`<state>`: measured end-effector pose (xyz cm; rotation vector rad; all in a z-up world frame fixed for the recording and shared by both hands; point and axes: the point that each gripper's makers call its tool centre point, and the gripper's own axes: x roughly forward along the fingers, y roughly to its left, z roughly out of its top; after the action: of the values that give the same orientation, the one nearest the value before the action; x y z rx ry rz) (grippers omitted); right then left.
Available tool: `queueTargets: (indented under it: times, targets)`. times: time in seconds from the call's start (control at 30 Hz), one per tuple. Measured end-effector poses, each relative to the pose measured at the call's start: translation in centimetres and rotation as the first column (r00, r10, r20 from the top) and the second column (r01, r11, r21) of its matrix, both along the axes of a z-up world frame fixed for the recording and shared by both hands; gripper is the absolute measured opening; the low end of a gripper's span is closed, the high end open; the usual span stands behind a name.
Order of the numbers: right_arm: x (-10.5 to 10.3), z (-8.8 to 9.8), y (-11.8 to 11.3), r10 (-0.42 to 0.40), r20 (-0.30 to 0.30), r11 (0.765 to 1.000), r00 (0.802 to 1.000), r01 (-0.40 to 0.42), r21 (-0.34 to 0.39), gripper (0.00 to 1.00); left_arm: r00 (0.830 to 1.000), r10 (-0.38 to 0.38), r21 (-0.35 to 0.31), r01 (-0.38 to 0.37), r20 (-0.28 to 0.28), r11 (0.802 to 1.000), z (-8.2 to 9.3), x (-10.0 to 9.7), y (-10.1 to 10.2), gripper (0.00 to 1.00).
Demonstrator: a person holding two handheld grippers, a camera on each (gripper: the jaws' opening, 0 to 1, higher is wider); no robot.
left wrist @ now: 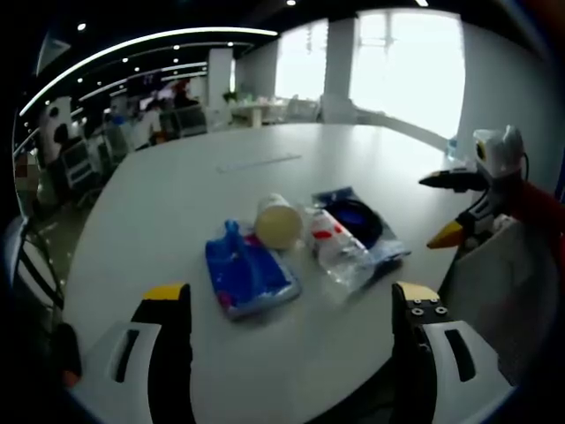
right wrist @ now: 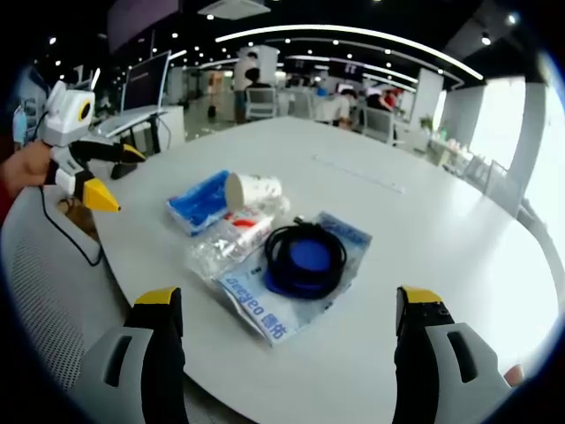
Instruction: Arrange the tabletop items into an orderly group along one side of the table until the central work area is clear of visible clutter.
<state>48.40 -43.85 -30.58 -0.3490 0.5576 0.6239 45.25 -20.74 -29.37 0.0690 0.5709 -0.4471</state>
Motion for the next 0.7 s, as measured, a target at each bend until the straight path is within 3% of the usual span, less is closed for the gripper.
queueTargets:
  times: [0.7]
  targets:
    - [-0.13,-0.26,-0.02,0.003,-0.009,1.000,1.000,-0.003,-0.010,1.00,1.000,-0.011,0.010,0.011,-0.010,1.000,-0.26,-0.13,-0.20,0.91]
